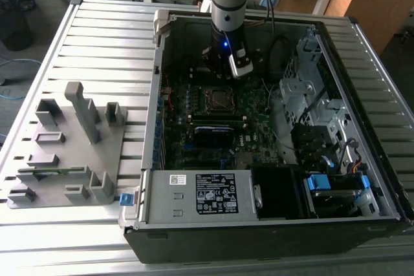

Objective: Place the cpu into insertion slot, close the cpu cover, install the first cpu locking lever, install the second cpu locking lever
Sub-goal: 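Install the first cpu locking lever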

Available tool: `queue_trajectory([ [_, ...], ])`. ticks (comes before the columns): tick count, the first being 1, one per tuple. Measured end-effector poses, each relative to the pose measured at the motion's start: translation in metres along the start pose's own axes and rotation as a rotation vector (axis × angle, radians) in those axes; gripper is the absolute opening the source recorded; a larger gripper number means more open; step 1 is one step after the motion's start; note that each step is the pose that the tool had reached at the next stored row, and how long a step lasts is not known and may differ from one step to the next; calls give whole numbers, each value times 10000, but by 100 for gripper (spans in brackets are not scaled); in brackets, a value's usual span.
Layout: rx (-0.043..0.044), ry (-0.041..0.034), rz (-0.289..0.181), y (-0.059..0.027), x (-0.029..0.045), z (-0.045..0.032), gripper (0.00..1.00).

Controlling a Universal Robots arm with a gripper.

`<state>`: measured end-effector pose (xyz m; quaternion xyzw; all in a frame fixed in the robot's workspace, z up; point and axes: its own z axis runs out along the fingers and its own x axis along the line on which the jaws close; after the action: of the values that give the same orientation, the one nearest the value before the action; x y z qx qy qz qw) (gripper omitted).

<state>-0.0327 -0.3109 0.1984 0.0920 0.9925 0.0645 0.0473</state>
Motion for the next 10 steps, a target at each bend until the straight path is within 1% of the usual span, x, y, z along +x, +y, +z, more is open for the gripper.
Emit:
queue_trajectory([
  [10,17,-5,-1,-1,1,12,10],
])
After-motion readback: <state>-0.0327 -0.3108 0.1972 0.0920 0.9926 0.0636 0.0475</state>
